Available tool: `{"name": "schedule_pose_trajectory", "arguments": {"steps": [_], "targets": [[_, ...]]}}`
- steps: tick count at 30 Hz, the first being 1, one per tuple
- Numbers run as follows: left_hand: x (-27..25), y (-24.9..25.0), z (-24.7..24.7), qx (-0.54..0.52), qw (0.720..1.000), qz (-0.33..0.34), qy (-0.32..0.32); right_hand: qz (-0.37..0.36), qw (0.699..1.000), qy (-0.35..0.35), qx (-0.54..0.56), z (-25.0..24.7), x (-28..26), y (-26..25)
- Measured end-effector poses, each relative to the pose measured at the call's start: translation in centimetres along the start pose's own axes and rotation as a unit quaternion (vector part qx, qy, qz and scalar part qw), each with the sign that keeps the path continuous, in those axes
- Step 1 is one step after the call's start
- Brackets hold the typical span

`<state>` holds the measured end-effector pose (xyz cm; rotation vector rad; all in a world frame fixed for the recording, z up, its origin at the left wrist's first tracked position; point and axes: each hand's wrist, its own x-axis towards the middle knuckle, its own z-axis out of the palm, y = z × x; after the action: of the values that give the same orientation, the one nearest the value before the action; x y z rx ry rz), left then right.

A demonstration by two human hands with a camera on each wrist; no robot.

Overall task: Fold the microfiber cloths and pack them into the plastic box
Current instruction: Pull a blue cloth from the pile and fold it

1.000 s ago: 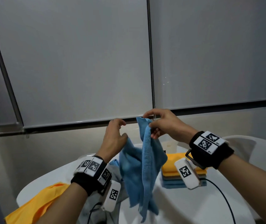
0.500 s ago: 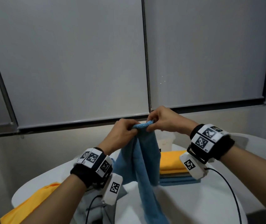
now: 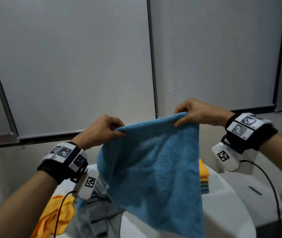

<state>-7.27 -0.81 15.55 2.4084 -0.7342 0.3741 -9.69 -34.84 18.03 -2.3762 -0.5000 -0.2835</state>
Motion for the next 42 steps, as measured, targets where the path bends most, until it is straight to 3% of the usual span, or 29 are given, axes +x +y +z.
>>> {"name": "schedule_pose_trajectory", "arguments": {"steps": [6,12,15,18,20,23,32,38,42], "targets": [[-0.7,-0.2,-1.5,0.016,0.999,-0.036,0.003,0.039,0.999,0.03,-0.002,-1.3,-0.8,0.9],[-2.6,-3.4,-3.7,-0.014,0.997,-0.077,0.013,0.06,0.992,0.084,0.072,-3.5,-2.9,2.9],[-3.7,-3.6,-4.1,-0.133,0.988,-0.071,0.037,0.067,0.986,0.08,0.129,-4.5,-4.0,3.1],[-4.5,-2.1,-4.6,-0.345,0.933,-0.076,0.07,0.072,0.975,0.082,0.193,-5.4,-4.9,2.2],[-4.4,-1.5,-5.1,-0.398,0.909,-0.075,0.1,0.052,0.961,0.099,0.252,-6.0,-5.3,1.3],[-3.8,-1.3,-4.9,-0.394,0.903,-0.081,0.151,0.024,0.943,0.127,0.306,-6.3,-5.1,1.0],[-3.8,-7.2,4.2,-0.371,0.908,-0.147,0.131,0.144,0.954,0.102,0.242,0.9,-5.5,9.1],[-4.0,-4.7,2.2,-0.42,0.891,-0.081,0.151,0.103,0.938,0.133,0.304,-1.1,-5.9,8.3],[-6.3,-3.3,1.3,-0.443,0.889,-0.051,0.103,0.085,0.939,0.093,0.32,-1.9,-8.8,6.6]]}}
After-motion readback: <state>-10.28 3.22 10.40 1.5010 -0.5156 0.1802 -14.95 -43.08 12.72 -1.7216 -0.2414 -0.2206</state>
